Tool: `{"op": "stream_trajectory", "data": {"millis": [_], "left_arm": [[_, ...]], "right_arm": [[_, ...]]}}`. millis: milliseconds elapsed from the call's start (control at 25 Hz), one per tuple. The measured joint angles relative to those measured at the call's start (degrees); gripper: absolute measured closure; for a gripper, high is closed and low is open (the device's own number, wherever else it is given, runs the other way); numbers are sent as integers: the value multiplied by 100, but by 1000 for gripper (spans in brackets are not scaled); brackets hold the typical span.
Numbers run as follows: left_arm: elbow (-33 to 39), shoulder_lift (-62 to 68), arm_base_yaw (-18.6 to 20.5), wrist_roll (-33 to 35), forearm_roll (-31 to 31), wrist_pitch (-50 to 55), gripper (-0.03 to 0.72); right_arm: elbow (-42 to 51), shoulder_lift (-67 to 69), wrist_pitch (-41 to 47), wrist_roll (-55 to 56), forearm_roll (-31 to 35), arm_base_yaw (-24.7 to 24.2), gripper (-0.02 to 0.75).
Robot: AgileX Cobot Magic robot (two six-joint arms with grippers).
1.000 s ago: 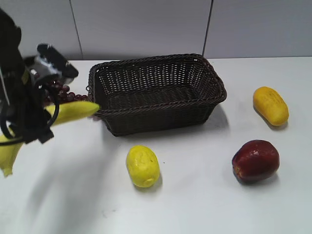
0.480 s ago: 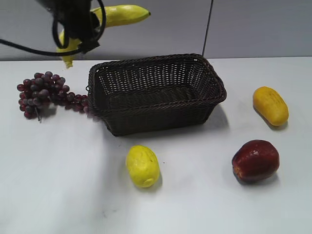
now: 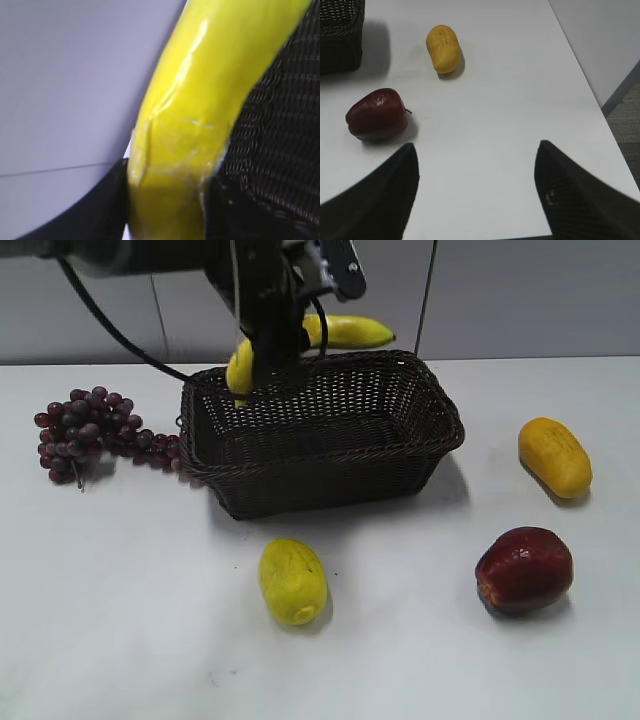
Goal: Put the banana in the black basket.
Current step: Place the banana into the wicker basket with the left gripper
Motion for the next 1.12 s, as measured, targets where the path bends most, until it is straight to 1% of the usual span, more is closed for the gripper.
{"op": "stream_trajectory", "data": {"millis": [120, 320, 520, 560, 600, 640, 680, 720, 760, 840, 1120], "left_arm": [[-6, 309, -82, 17, 47, -171, 376], [-11, 608, -106, 17, 86, -303, 376], [-18, 628, -106, 24, -124, -202, 375], [-19, 628, -106, 30, -146, -136, 350], [-24, 628, -106, 30, -173, -59, 289], [-25, 628, -106, 30, -194, 36, 203], [-25, 628, -106, 30, -210, 133, 134], [-30, 628, -106, 30, -224, 210, 89], [-30, 619, -106, 30, -241, 297, 70], [-30, 586, -106, 30, -254, 456, 61], [-30, -30, -92, 30, -279, 738, 68]], "right_arm": [[0, 0, 0, 0, 0, 0, 187], [0, 0, 0, 0, 0, 0, 187], [0, 0, 0, 0, 0, 0, 187], [0, 0, 0, 0, 0, 0, 187], [0, 0, 0, 0, 0, 0, 187], [0, 0, 0, 0, 0, 0, 187], [0, 0, 0, 0, 0, 0, 187], [0, 0, 0, 0, 0, 0, 187], [0, 0, 0, 0, 0, 0, 187], [0, 0, 0, 0, 0, 0, 187], [0, 0, 0, 0, 0, 0, 187]]}}
